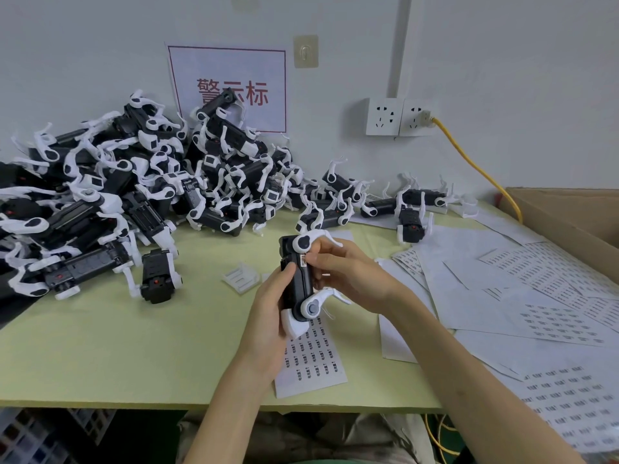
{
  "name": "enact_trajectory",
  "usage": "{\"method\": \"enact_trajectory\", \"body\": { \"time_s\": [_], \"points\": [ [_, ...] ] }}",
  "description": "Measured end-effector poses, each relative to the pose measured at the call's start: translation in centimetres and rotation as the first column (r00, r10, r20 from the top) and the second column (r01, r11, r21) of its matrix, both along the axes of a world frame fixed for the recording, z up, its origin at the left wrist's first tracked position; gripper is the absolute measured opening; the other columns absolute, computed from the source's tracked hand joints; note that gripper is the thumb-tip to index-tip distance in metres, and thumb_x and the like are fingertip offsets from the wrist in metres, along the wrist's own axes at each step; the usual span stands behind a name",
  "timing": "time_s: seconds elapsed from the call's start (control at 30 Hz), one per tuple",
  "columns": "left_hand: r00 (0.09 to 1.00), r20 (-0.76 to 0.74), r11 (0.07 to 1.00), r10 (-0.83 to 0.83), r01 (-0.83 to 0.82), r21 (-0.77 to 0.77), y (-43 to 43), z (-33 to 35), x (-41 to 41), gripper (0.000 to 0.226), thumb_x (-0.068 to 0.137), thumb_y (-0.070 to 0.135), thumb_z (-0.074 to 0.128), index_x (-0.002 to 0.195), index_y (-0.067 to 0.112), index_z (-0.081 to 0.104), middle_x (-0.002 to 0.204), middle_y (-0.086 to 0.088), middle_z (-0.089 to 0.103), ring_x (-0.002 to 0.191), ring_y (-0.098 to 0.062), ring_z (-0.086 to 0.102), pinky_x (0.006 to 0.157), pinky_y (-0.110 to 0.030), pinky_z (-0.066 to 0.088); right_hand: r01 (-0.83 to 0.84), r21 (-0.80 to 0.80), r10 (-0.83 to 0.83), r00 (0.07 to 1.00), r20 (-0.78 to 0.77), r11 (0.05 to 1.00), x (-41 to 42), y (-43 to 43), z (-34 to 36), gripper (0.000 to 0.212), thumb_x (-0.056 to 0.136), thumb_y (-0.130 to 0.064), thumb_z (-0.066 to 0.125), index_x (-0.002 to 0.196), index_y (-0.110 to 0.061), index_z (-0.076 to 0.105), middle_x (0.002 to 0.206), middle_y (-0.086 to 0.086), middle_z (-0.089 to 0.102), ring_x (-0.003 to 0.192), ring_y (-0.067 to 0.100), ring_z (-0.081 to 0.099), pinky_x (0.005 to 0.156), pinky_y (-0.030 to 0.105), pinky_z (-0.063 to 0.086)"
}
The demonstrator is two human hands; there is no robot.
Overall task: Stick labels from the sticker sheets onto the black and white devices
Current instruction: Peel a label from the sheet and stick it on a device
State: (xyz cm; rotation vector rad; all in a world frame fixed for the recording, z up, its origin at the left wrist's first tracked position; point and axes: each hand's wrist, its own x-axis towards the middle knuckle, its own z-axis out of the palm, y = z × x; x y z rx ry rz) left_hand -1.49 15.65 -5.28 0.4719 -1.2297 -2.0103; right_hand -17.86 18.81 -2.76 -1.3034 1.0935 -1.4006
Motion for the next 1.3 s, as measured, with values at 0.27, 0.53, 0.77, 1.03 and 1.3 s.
{"method": "enact_trajectory", "body": {
  "time_s": [0.27, 0.53, 0.77, 1.03, 1.3],
  "points": [
    [0.999, 0.04, 0.999, -0.012, 0.014, -0.032, 0.13, -0.03, 0.02, 0.051, 0.078, 0.053, 0.07, 0.123, 0.028, 0.074, 0.124, -0.002, 0.073, 0.11, -0.012, 0.07, 0.083, -0.025, 0.053, 0.013, -0.005, -0.013, 0.999, -0.038, 1.0, -0.07, -0.14, -0.18, 0.021, 0.092, -0.015, 0.07, 0.078, -0.016, 0.055, 0.074, -0.001, 0.056, 0.065, 0.012, 0.052, 0.064, 0.019, 0.049],
    [0.999, 0.04, 0.999, 0.021, -0.02, -0.028, -0.32, -0.42, -0.14, 0.047, 0.082, 0.041, 0.067, 0.125, 0.023, 0.07, 0.119, -0.003, 0.074, 0.102, -0.011, 0.071, 0.083, -0.028, 0.05, 0.004, -0.01, -0.005, 0.999, -0.036, 1.0, 0.0, -0.01, -0.03, 0.017, 0.089, -0.013, 0.071, 0.086, -0.013, 0.054, 0.073, -0.002, 0.056, 0.065, 0.015, 0.051, 0.063, 0.019, 0.045],
    [0.99, 0.138, 0.997, 0.028, -0.017, -0.079, -0.12, -0.56, -0.39, 0.054, 0.081, 0.049, 0.065, 0.131, 0.029, 0.065, 0.122, 0.0, 0.074, 0.111, -0.013, 0.07, 0.093, -0.036, 0.047, 0.06, -0.036, -0.065, 0.986, -0.155, 0.998, -0.14, -0.1, -0.34, 0.023, 0.094, -0.009, 0.072, 0.08, -0.011, 0.054, 0.065, -0.001, 0.05, 0.054, 0.012, 0.043, 0.047, 0.015, 0.032],
    [0.986, 0.142, 0.997, 0.082, -0.083, 0.002, -0.4, -0.78, -0.52, 0.042, 0.086, 0.044, 0.068, 0.123, 0.026, 0.07, 0.11, 0.001, 0.077, 0.092, -0.008, 0.072, 0.082, -0.031, 0.048, 0.03, 0.006, -0.029, 0.994, -0.109, 1.0, -0.04, 0.11, -0.07, 0.016, 0.089, -0.011, 0.072, 0.084, -0.013, 0.057, 0.072, 0.005, 0.055, 0.065, 0.017, 0.053, 0.064, 0.021, 0.046],
    [0.932, 0.295, 0.977, 0.21, -0.19, -0.095, -0.01, -0.34, -0.75, 0.033, 0.099, 0.052, 0.056, 0.111, 0.028, 0.075, 0.101, 0.002, 0.079, 0.091, -0.012, 0.075, 0.073, -0.027, 0.051, 0.113, 0.015, -0.109, 0.979, -0.175, 0.993, 0.11, -0.16, -0.2, 0.018, 0.093, -0.018, 0.072, 0.079, -0.018, 0.062, 0.066, 0.003, 0.063, 0.062, 0.02, 0.057, 0.062, 0.025, 0.05]
  ]
}}
